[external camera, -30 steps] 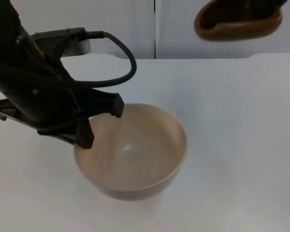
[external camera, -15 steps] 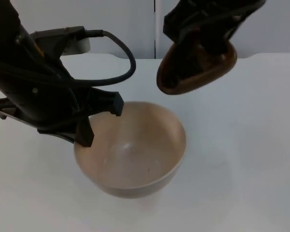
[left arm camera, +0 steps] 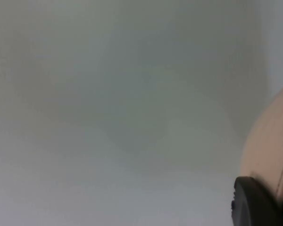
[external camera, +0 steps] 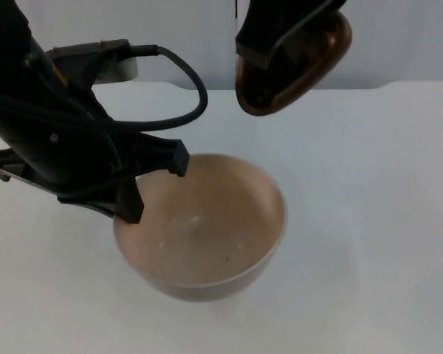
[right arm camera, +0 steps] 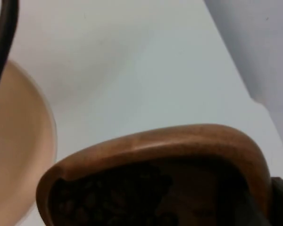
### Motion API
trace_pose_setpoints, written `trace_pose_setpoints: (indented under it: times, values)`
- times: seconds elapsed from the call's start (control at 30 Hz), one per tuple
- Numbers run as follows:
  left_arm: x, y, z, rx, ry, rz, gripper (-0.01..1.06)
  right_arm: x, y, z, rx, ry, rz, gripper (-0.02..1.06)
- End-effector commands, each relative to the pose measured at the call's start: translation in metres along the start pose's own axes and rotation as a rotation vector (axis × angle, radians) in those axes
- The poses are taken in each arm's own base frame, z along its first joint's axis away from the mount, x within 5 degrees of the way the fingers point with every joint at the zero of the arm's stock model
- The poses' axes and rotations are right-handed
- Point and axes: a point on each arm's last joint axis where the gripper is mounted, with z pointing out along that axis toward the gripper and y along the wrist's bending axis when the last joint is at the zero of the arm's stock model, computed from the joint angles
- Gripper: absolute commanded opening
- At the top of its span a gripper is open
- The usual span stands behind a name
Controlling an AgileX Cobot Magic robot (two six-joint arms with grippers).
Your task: Pick up the bowl with the left hand and pour the coffee beans from the cup into the bowl with the right hand.
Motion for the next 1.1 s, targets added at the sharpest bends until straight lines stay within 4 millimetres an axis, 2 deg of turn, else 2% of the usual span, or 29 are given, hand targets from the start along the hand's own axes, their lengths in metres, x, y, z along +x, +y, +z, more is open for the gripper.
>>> trace_pose_setpoints:
  times: [0.0,0.53,0.63,0.8,1.0,1.07]
  values:
    - [0.000,-0.002,-0.003,0.009,-0.018,-0.004,0.00,-0.002,-0.002,-0.004,0.035,-0.022,-0.017,0.00]
    - [0.000,-0.003,-0.003,0.011,-0.023,-0.006,0.00,-0.011,0.005,-0.021,0.162,-0.109,-0.118,0.00]
    - [0.000,-0.003,-0.003,0.012,-0.023,-0.007,0.00,-0.013,0.007,-0.018,0.185,-0.111,-0.139,0.00]
    - [0.000,-0.003,-0.003,0.012,-0.023,-0.007,0.00,-0.019,0.023,-0.004,0.206,-0.086,-0.225,0.00]
    - [0.000,-0.003,-0.003,0.012,-0.023,-0.007,0.00,-0.029,0.041,-0.009,0.316,-0.131,-0.332,0.00]
    - [0.000,-0.003,-0.003,0.012,-0.023,-0.007,0.00,-0.029,0.041,-0.010,0.330,-0.132,-0.349,0.00]
